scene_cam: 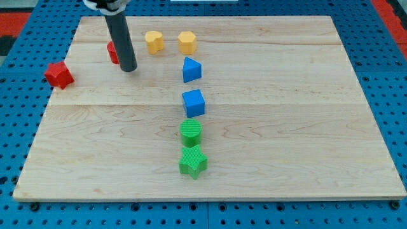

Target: Slide the red star to the bottom left of the red circle

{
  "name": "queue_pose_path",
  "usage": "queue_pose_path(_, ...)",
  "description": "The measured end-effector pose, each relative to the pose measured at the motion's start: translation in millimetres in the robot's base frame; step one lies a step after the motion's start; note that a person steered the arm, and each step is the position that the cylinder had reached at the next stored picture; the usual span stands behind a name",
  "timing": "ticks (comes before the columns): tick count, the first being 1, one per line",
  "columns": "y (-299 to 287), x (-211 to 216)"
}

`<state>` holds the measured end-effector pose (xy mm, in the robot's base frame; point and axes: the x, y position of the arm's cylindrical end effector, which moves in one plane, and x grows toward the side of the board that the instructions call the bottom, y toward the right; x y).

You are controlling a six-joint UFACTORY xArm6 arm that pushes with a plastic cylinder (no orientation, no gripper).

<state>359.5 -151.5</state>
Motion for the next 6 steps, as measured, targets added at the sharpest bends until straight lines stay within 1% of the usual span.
queue_pose_path(1, -23, -20)
queue_pose_path(2, -24, -46)
queue_pose_path(3, -24, 1)
queue_pose_path(4, -33, 95)
queue_pose_path(5, -103, 96)
queue_pose_path(6, -140, 66)
